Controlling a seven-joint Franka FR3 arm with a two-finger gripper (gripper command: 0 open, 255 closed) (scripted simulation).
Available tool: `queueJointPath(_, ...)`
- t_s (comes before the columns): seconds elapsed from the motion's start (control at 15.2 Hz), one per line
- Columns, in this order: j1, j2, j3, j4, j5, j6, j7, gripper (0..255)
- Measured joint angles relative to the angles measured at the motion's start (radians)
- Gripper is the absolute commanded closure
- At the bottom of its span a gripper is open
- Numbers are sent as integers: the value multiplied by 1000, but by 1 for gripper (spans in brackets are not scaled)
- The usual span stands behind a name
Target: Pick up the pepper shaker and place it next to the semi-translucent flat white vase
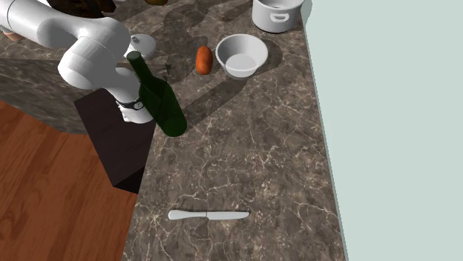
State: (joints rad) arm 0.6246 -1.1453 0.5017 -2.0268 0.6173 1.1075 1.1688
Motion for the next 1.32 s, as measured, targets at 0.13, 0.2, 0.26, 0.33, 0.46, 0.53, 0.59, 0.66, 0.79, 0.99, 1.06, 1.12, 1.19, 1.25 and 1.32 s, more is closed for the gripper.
queueJointPath(0.13,13,-26,15,25,34,-33,51,255)
queueJointPath(0.2,18,-34,20,40,48,-48,74,255)
queueJointPath(0.26,22,-40,28,59,65,-63,100,255)
queueJointPath(0.33,24,-43,34,79,80,-77,125,255)
queueJointPath(0.46,31,-55,49,118,115,-106,179,255)
queueJointPath(0.53,31,-55,57,141,131,-118,204,255)
queueJointPath(0.59,29,-53,68,169,151,-130,234,255)
queueJointPath(0.66,29,-54,80,193,172,-140,264,255)
queueJointPath(0.79,31,-59,98,240,212,-163,325,255)
queueJointPath(0.99,22,-39,126,344,271,-198,423,255)
queueJointPath(1.06,22,-45,134,348,285,-197,439,255)
queueJointPath(1.12,27,-57,137,335,291,-194,442,255)
queueJointPath(1.19,32,-69,138,320,294,-191,442,255)
queueJointPath(1.25,38,-83,138,300,296,-186,438,255)
queueJointPath(1.32,41,-93,141,288,300,-182,438,255)
